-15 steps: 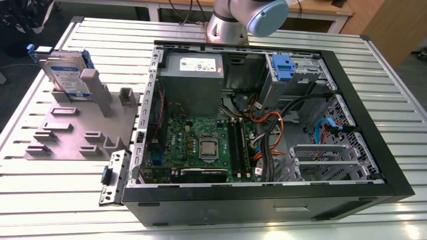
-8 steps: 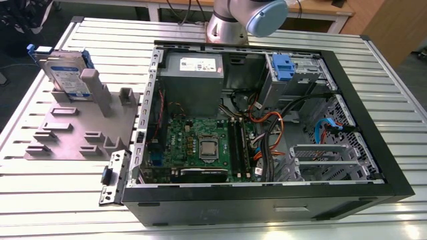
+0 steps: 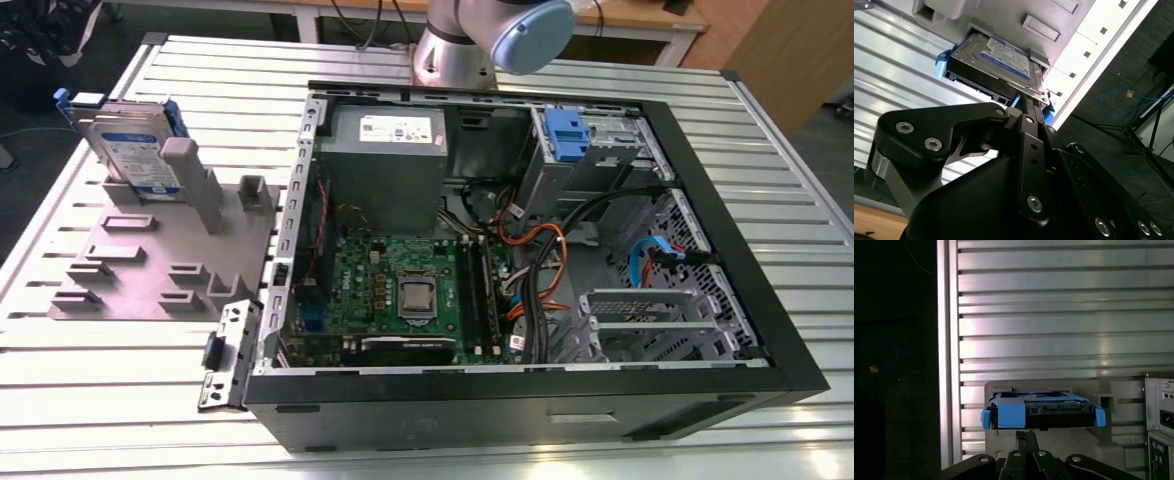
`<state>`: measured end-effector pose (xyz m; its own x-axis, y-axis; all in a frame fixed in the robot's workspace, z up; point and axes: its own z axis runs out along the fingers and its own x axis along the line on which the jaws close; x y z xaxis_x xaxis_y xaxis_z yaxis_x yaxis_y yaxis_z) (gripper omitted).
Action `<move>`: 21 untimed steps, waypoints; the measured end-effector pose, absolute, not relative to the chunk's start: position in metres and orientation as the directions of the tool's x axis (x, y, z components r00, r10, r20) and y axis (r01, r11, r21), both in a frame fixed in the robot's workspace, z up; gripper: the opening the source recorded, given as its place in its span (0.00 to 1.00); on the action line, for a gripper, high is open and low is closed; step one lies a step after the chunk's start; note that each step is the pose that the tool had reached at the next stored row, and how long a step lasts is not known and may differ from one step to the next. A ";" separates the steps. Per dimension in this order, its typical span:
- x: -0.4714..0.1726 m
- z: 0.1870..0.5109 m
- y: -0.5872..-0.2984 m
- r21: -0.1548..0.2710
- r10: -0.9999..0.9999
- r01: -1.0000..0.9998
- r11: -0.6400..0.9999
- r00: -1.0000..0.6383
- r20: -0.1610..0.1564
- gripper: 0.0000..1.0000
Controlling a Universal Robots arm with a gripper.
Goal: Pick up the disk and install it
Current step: 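Reach for the disk, then pick up the disk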
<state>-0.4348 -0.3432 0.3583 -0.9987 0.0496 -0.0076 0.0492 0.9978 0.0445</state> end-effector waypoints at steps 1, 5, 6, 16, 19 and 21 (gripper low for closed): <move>-0.435 0.358 -0.343 0.044 0.050 0.049 0.998 -0.999 -0.008 0.11; -0.436 0.357 -0.340 0.045 0.050 0.049 0.998 -0.999 -0.008 0.11; -0.437 0.357 -0.340 0.045 0.050 0.049 0.998 -0.999 -0.007 0.11; -0.437 0.357 -0.340 0.049 0.050 0.049 0.998 -0.999 -0.007 0.11; -0.437 0.357 -0.340 0.049 0.050 0.049 0.998 -0.999 -0.007 0.11; -0.437 0.357 -0.340 0.049 0.047 0.047 0.998 -0.999 -0.007 0.11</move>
